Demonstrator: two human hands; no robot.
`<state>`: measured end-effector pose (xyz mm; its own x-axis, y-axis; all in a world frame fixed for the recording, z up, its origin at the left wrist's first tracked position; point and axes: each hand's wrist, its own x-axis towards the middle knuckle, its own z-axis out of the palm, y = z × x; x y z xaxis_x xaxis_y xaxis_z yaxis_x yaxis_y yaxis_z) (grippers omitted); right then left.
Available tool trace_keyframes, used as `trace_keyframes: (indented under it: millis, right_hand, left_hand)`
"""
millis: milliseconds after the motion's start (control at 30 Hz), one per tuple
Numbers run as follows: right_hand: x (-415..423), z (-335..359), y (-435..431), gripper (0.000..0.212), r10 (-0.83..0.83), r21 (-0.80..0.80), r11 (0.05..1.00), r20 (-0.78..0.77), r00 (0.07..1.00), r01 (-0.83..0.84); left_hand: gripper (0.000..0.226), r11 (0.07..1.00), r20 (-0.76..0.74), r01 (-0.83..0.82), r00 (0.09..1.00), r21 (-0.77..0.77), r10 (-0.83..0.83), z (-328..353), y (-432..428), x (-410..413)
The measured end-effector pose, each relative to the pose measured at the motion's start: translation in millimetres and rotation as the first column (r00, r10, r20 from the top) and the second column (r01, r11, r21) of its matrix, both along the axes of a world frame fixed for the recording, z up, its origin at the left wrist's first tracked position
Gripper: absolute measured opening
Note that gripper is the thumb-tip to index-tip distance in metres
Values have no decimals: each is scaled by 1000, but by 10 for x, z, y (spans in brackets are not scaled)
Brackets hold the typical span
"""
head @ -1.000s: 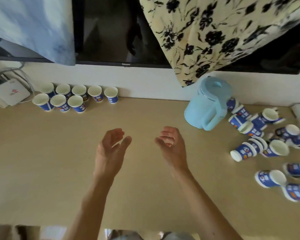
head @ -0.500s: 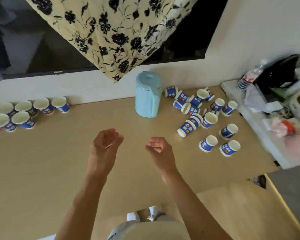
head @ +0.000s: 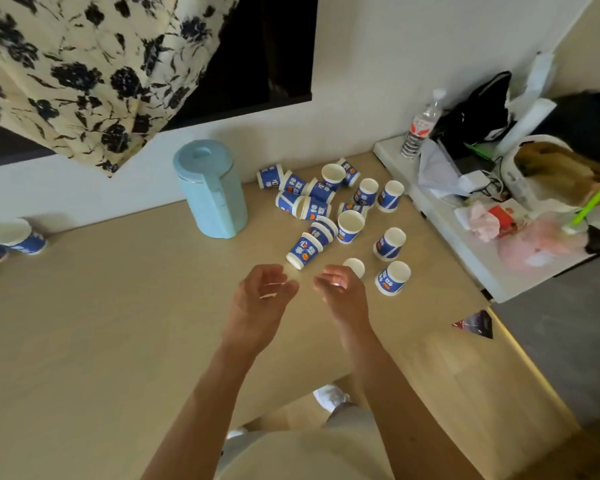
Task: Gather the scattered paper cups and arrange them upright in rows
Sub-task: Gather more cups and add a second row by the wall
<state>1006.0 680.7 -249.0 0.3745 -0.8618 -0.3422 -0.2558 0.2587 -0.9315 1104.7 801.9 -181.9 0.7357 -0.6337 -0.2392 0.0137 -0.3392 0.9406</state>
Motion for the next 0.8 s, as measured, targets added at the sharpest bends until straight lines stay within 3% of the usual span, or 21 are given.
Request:
trace_keyframes:
  millis: [167, 267, 333, 400, 467, 567, 700, 800]
  right_hand:
    - [-373, -73, -803, 27, 37, -76, 996, -89, 995, -43]
    - [-615, -192, -1212, 31, 43, -232, 968, -208, 977, -92]
    - [-740, -311, -1448, 41, 55, -326, 930, -332, 941, -170]
    - [-821, -424, -1634, 53, 93, -350, 892, -478, 873, -286]
    - [-869, -526, -1775, 65, 155, -290, 865, -621, 768, -409]
    - [-890, -687, -1856, 77, 260, -162, 825, -742, 618, -542]
    - [-834, -834, -1908, 80, 289, -97, 774, -825, 485, -626]
    - [-826, -918, -1941, 71, 268, -109, 762, -845, 463, -639]
  left_hand:
    - [29, 988, 88, 87, 991, 131, -99, -154, -853, -310]
    - [39, 952, 220, 170, 949, 254, -228, -337, -1319, -442]
    - [47, 877, 399, 217, 826, 429, -399, -525, -1577, -492]
    - [51, 754, 503, 209, 631, 623, -591, -722, -1754, -517]
    - [63, 608, 462, 171, 502, 776, -731, -915, -1899, -539]
    - [85, 436, 332, 155, 445, 886, -832, -1141, -2007, -573]
    - [92, 342, 250, 164, 415, 925, -875, -1304, -2091, -588]
    - [86, 332, 248, 166, 388, 929, -888, -1371, -2138, -601]
